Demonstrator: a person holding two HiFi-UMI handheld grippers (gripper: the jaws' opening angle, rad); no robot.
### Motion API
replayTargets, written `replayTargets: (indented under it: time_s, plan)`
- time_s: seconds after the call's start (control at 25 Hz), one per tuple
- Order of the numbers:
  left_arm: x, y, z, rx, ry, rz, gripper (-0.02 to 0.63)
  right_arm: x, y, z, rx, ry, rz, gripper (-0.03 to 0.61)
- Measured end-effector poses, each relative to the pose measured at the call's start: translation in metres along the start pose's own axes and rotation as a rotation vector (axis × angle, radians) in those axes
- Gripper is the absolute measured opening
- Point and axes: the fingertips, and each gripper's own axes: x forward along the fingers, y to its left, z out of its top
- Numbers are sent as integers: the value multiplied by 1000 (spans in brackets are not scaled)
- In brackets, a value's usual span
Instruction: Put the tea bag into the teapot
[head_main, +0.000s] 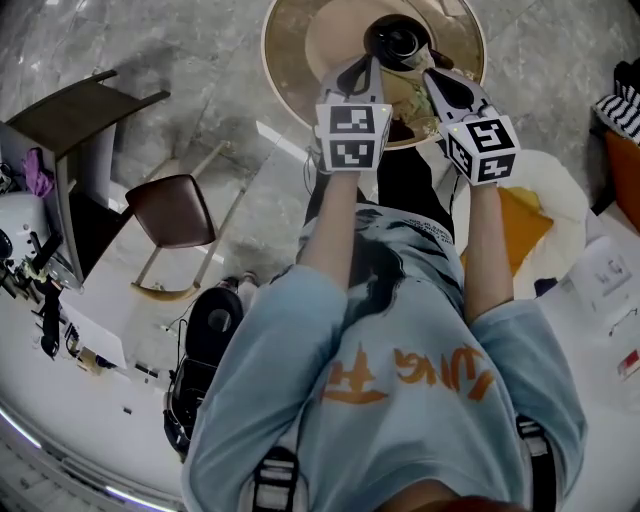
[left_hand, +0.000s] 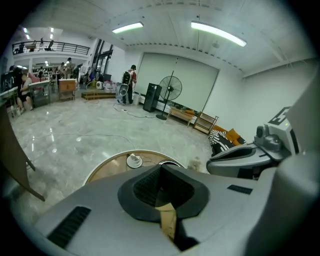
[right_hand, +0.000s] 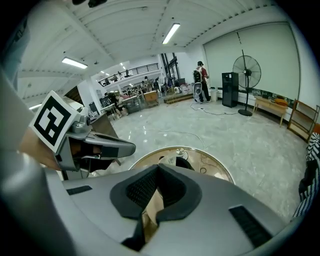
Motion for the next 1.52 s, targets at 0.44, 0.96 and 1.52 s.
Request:
replayTargets:
  time_s: [0.44, 0.96, 1.52]
  plan:
    - [22, 15, -12, -11, 33, 38, 20, 46, -15, -17, -2, 86, 21, 14]
    - [35, 30, -14, -31, 35, 106, 21, 79, -25, -27, 39, 151, 50, 14]
    - [37, 33, -15, -39, 40, 114, 20, 80, -36, -32, 67, 166, 2, 14]
